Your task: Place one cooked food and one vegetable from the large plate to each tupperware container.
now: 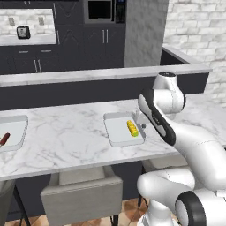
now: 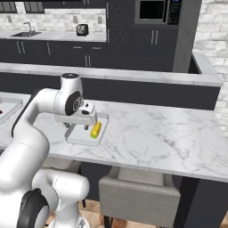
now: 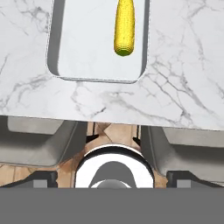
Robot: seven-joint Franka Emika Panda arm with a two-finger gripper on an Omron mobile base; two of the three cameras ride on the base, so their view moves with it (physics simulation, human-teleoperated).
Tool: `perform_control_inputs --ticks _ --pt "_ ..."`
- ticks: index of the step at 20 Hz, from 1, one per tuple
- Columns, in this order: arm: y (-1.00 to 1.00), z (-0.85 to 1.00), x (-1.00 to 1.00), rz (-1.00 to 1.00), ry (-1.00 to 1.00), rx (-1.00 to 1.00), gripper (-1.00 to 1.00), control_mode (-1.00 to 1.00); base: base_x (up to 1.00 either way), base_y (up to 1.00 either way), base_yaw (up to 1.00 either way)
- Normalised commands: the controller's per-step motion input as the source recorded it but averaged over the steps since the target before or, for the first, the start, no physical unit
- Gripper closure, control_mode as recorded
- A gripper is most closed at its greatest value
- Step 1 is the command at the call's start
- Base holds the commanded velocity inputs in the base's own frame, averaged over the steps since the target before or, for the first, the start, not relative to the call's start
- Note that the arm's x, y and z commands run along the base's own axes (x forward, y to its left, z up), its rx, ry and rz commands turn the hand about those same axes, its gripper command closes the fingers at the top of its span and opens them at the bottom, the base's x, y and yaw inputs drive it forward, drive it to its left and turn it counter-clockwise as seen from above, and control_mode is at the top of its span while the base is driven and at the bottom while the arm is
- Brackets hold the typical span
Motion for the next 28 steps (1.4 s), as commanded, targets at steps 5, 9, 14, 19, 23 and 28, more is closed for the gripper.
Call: perform_control_inputs --ticks 5,9,14,19,23,28 --pt "0.00 0.00 -0.01 0.00 0.01 0.00 -1.00 -1.00 0.00 0.00 0.00" --pt "0.00 0.00 0.00 0.00 0.00 0.00 -1.00 1.00 -0.03 0.00 0.00" --pt "0.00 0.00 0.00 0.00 0.00 0.00 -1.00 1.00 -0.60 0.00 0.00" --pt "0.00 0.00 0.00 0.00 0.00 0.00 -1.00 1.00 -0.51 0.79 0.00" --pt "0.00 0.00 0.00 0.00 0.00 0.00 -1.00 1.00 -0.27 1.00 0.00" --pt "0.00 0.00 0.00 0.00 0.00 0.00 -1.00 1.00 -0.02 1.00 0.00"
